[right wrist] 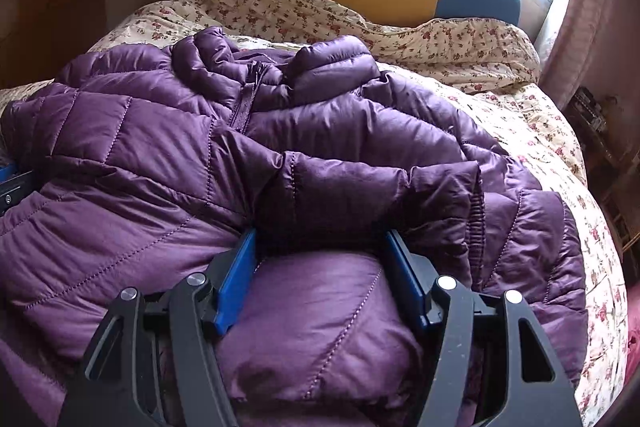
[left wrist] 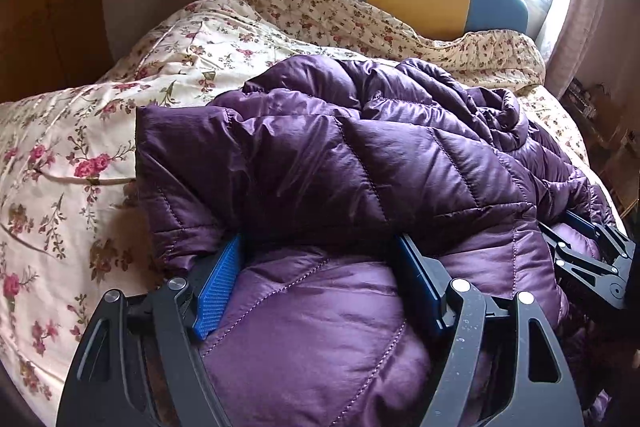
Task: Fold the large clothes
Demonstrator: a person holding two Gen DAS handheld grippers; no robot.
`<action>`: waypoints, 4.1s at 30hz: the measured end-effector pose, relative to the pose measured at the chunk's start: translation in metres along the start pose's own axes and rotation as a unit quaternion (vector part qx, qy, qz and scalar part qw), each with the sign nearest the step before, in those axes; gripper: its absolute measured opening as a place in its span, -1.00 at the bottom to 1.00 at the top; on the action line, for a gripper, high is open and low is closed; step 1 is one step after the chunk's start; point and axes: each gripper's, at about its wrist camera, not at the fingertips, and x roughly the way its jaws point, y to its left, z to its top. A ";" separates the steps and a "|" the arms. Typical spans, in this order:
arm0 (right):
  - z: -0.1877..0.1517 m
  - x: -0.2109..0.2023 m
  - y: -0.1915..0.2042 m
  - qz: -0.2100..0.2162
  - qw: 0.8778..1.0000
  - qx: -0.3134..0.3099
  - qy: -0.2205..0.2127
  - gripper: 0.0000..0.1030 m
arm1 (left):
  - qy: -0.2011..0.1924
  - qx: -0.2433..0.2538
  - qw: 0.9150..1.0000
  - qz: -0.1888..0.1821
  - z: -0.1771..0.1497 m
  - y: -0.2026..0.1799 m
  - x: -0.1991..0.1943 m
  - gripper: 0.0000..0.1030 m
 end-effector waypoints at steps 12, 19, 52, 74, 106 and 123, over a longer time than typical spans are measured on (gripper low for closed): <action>0.006 -0.051 -0.023 0.034 0.999 0.018 0.002 0.73 | -0.009 -0.001 1.000 0.017 -0.011 -0.004 -0.057 0.63; -0.044 -0.091 -0.047 0.042 0.998 -0.017 0.038 0.78 | -0.026 0.015 0.999 0.016 -0.051 -0.003 -0.115 0.63; -0.238 -0.216 -0.075 0.081 0.987 -0.024 0.139 -0.18 | 0.031 0.002 0.999 -0.042 -0.245 0.017 -0.228 -0.22; -0.185 -0.266 -0.047 0.053 0.990 -0.124 0.046 -0.80 | -0.010 -0.004 0.991 -0.130 -0.205 0.008 -0.263 -0.91; 0.063 -0.055 -0.088 0.026 0.998 0.015 0.048 -0.79 | -0.011 -0.054 0.996 -0.071 0.064 0.019 -0.078 -0.94; 0.089 -0.044 -0.096 0.062 0.995 0.058 0.057 0.59 | -0.019 -0.139 0.988 -0.060 0.085 0.067 -0.069 0.52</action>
